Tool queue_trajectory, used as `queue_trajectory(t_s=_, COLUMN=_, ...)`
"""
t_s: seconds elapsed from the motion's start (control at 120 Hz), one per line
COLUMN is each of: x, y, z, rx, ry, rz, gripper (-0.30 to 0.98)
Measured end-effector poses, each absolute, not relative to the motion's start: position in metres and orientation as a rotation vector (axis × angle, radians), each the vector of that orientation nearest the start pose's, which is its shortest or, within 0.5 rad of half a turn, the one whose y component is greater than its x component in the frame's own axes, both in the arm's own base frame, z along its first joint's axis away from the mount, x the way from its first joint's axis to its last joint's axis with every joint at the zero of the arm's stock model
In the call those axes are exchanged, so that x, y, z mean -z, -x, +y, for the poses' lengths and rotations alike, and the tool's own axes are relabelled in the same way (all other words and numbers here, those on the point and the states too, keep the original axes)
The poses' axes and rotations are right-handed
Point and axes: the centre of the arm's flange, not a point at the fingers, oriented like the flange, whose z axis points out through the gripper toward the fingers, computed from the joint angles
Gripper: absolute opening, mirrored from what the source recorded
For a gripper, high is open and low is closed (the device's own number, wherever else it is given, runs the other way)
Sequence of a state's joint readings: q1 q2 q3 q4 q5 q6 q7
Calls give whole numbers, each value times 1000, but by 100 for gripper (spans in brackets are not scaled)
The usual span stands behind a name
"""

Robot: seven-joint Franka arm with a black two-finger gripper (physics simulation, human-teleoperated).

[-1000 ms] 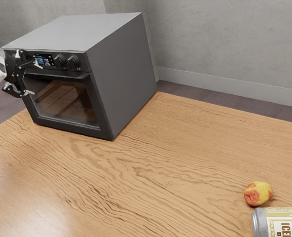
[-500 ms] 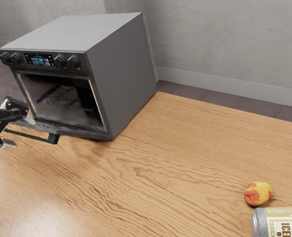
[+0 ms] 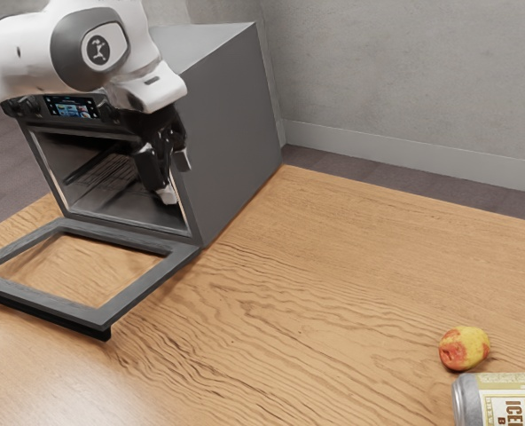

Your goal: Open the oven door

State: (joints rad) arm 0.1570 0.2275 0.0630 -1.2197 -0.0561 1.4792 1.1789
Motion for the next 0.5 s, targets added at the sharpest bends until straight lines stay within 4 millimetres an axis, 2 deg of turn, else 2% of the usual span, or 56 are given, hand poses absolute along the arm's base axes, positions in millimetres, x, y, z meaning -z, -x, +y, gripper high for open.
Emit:
queue_trajectory(t_s=0.142, x=-644, y=-601, z=109, rx=20, ry=2933, rz=1196, gripper=68)
queue_trajectory(t_s=0.317, x=-643, y=-598, z=108, rx=-21, ry=3042, rz=879, gripper=68)
queue_trajectory(t_s=0.5, x=-642, y=-597, z=108, rx=-39, ry=3104, rz=633, gripper=68)
